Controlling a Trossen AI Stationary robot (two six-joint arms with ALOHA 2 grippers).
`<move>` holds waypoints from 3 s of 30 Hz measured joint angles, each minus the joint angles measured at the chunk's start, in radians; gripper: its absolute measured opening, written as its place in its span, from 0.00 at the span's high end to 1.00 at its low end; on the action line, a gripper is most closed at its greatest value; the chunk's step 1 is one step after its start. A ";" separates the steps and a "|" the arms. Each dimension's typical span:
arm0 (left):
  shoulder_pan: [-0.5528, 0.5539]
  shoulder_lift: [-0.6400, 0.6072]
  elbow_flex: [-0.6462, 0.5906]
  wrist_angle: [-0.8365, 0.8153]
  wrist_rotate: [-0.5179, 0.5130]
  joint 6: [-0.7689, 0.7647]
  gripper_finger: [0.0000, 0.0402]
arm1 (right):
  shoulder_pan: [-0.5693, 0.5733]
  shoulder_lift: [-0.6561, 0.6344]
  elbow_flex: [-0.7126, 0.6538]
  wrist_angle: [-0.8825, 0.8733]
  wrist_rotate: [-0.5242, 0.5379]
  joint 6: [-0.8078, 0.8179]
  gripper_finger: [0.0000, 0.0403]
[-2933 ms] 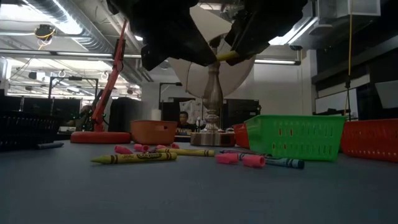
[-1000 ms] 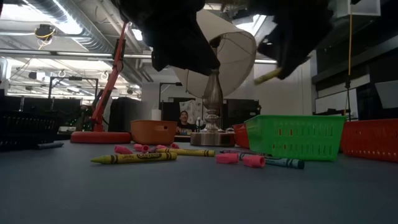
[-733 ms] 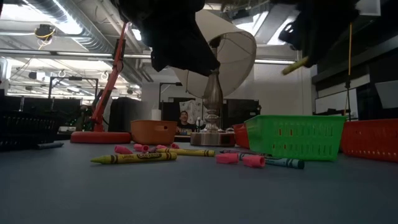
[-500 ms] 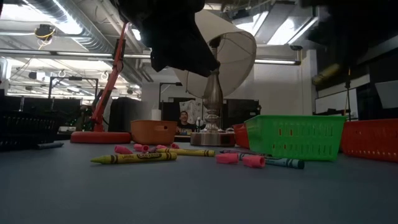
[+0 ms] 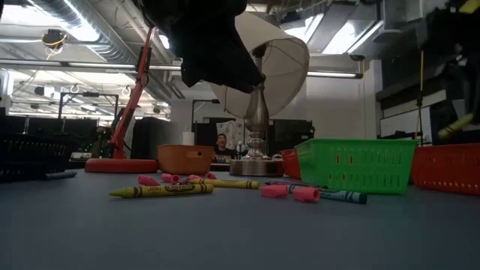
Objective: Sort crayons
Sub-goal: Put the yellow crayon into the bottom dark orange bin, then put the light blue crayon into the green bin
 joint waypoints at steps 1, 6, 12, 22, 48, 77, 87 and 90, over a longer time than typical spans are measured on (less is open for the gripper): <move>0.000 0.000 0.000 0.000 0.000 0.000 0.73 | 0.000 0.000 -0.011 0.000 -0.003 0.003 0.91; 0.000 0.000 0.000 0.000 0.011 -0.001 0.73 | -0.002 0.005 -0.051 0.001 -0.025 0.004 0.89; -0.020 0.000 0.000 0.000 0.011 -0.006 0.73 | -0.003 0.006 -0.058 0.003 -0.025 0.004 0.88; -0.124 0.000 0.000 0.001 0.012 -0.055 0.73 | -0.003 0.006 -0.058 0.003 -0.007 0.004 0.70; -0.411 0.255 0.001 0.320 0.005 -0.108 0.75 | -0.003 0.006 -0.057 0.035 -0.002 0.003 0.65; -0.420 0.367 0.002 0.324 -0.050 -0.079 0.87 | -0.003 0.006 -0.057 0.071 -0.001 0.003 0.65; -0.417 0.361 0.002 0.318 -0.051 -0.079 0.98 | -0.003 0.006 -0.057 0.123 0.001 0.003 0.65; -0.414 0.347 0.000 0.307 -0.046 -0.079 0.98 | -0.003 0.006 -0.057 0.133 0.001 0.003 0.65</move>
